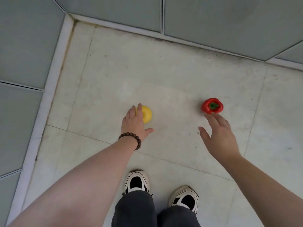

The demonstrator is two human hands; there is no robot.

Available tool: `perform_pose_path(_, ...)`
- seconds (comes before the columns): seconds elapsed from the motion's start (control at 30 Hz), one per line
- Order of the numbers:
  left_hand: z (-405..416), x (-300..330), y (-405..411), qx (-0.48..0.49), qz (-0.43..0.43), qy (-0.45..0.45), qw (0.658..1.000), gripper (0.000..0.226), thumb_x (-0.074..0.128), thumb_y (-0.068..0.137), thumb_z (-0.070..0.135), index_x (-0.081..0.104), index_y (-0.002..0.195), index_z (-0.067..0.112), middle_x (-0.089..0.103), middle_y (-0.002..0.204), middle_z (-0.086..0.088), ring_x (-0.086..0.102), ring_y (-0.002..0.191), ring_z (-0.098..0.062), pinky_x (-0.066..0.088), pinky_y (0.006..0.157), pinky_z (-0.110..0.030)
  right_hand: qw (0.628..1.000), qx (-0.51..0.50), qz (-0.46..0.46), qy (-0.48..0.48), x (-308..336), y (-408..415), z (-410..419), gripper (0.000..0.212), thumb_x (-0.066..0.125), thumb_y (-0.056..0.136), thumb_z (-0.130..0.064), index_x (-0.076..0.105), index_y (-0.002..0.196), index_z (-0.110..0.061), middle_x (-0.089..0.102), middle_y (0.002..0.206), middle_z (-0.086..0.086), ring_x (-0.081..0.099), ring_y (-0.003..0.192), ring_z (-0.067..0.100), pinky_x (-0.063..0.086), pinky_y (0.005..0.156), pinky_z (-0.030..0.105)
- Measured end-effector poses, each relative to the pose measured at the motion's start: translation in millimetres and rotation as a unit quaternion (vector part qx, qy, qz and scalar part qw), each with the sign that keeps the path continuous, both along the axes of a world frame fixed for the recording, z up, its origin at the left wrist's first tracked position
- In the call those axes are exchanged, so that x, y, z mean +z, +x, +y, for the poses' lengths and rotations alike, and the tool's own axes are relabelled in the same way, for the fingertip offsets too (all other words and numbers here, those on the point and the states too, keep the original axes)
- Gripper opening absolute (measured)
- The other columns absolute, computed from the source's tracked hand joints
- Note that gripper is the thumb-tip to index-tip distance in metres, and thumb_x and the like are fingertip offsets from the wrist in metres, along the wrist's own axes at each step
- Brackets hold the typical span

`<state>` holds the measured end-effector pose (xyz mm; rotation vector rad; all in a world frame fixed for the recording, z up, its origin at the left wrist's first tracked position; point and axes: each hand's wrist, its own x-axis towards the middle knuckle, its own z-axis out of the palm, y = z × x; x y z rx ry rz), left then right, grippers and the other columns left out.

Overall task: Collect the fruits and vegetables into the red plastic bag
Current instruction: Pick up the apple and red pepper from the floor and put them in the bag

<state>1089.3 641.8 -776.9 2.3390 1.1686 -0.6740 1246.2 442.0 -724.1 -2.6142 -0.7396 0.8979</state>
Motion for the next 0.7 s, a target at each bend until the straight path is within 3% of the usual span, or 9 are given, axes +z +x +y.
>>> perform_pose_path(0.23, 10.8, -40.3, 0.0, -0.008, -0.034, -0.012, 0.999, 0.102, 0.078, 0.073, 0.036, 0.013, 0.149, 0.018, 0.023, 0.154, -0.012, 0.025, 0.141, -0.028, 0.029, 0.113, -0.04, 1.0, 0.019, -0.012, 0.013, -32.5, 2.3, 8.3, 0.051, 0.052, 0.093, -0.029, 0.038, 0.14, -0.019, 0.033, 0.151, 0.005, 0.027, 0.139, 0.024, 0.03, 0.11, 0.038)
perform_pose_path(0.4, 11.8, -44.3, 13.0, -0.038, -0.021, -0.02, 0.999, 0.083, 0.073, 0.078, 0.032, 0.026, 0.144, 0.015, 0.034, 0.146, -0.009, 0.033, 0.132, -0.029, 0.042, 0.1, -0.04, 1.0, 0.015, -0.014, 0.014, -40.4, 13.1, 1.0, 0.054, 0.055, 0.091, -0.031, 0.036, 0.141, -0.02, 0.03, 0.153, 0.004, 0.023, 0.141, 0.023, 0.031, 0.112, 0.039)
perform_pose_path(0.5, 5.6, -38.9, 29.6, -0.041, -0.054, -0.021, 0.997, 0.082, 0.074, 0.076, 0.032, 0.029, 0.143, 0.015, 0.038, 0.142, -0.009, 0.036, 0.129, -0.03, 0.044, 0.097, -0.041, 0.999, -0.007, -0.046, 0.017, -44.4, 33.7, -4.4, 0.067, 0.063, 0.085, -0.037, 0.031, 0.142, -0.022, 0.024, 0.153, 0.006, 0.021, 0.141, 0.025, 0.033, 0.111, 0.044)
perform_pose_path(0.7, -13.8, -29.3, 66.3, -0.009, -0.147, -0.035, 0.988, 0.082, 0.075, 0.074, 0.034, 0.033, 0.142, 0.016, 0.041, 0.138, -0.008, 0.039, 0.127, -0.029, 0.044, 0.097, -0.04, 0.998, -0.048, -0.036, -0.014, -73.2, 69.2, 2.9, 0.099, 0.073, 0.072, -0.048, 0.01, 0.147, -0.033, 0.005, 0.159, 0.006, 0.007, 0.146, 0.026, 0.02, 0.118, 0.045)
